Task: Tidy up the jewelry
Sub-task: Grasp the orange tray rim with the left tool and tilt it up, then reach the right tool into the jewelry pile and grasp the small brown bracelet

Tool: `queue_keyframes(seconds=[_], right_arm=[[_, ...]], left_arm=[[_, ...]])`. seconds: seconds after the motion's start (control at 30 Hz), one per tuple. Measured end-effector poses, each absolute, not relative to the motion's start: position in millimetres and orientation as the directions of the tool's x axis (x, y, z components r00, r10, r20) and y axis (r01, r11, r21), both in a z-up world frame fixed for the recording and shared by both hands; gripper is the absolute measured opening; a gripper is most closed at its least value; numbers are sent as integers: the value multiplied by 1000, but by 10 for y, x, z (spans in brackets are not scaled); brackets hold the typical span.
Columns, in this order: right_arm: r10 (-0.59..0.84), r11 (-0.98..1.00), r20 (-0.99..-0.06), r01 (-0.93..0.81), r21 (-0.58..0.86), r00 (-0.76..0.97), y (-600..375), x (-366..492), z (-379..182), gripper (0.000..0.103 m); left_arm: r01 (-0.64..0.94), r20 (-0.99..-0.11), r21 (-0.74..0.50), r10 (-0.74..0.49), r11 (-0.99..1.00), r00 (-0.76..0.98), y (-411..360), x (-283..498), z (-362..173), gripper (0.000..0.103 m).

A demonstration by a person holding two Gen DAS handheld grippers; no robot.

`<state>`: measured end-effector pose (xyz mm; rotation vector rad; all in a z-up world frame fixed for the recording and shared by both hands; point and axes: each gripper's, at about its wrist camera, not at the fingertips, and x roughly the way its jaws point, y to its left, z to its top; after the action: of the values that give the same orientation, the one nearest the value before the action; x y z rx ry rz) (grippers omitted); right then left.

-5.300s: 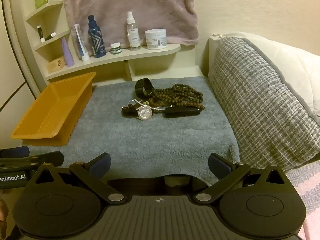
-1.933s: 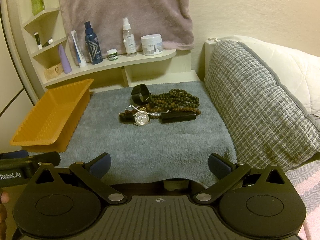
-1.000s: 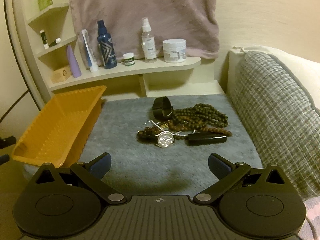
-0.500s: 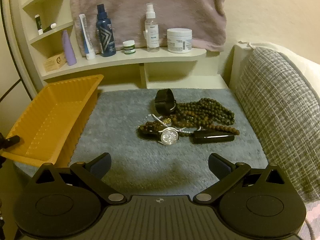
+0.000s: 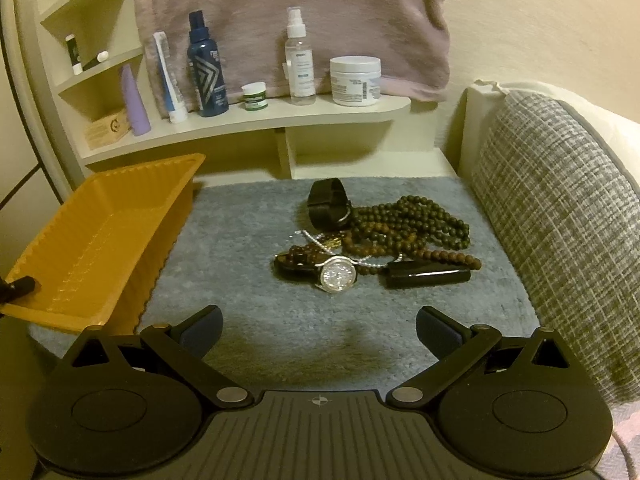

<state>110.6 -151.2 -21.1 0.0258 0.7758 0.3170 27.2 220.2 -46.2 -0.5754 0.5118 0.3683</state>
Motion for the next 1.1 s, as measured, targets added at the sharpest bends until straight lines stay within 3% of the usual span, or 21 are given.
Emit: queue_keyframes(seconds=[0.5,0.57,0.8,1.1], right_arm=[[250,966,-614,-231,111,749,-1907,1445,-374,102],[268,961,-613,-249,119,743,-1919,1507,-429,90],[351,924,-617,-366,108,704,-1756,1626,-636,85],[405,901,-632,-404,156,661,-1494,1800,-813,79]], left_arm=[[-385,-503,-19,324,923,801,1626,395,36,8],[-378,-493,26,341,926,801,1539,432,83,8],[-362,-480,112,370,925,795,1377,520,168,8],[-361,-484,122,373,925,792,1327,533,188,8]])
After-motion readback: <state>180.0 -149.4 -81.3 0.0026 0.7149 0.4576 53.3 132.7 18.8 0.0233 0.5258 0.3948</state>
